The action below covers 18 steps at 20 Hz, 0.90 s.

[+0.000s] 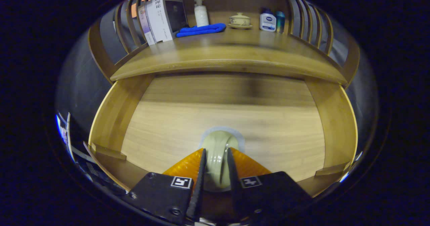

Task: Pull open the drawer, take out the items inside it, and place them on the countertop above the cabinet.

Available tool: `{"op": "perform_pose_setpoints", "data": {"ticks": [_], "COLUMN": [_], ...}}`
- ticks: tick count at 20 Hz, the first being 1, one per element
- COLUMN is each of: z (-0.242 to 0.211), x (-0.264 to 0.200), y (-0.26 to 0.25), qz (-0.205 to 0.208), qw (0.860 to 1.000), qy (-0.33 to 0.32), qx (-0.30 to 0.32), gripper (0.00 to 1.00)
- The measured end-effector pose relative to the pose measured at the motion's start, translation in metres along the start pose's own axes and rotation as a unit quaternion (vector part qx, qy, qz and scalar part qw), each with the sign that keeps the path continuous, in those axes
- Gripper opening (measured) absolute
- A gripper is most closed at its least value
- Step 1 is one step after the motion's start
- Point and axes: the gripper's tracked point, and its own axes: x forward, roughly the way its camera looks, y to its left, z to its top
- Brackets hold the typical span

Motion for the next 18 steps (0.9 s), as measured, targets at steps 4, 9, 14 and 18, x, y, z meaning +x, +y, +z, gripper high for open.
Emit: {"op": "perform_pose_setpoints", "data": {"ticks": [4, 9, 14, 18], "z": [0.002, 0.015, 0.057, 0.102], "x": [-0.001, -0.015, -0.061, -0.094], "y": [-0.003, -0.007, -0.007, -0.009], "qz": [0.006, 0.014, 0.026, 0.025], "qw": [1.0, 0.999, 0.995, 0.989], "qy": [-0.012, -0.035, -0.1, -0.145], "qx": [-0.002, 0.016, 0.014, 0.014], "gripper": [0.19, 0.18, 0.19, 0.19]}}
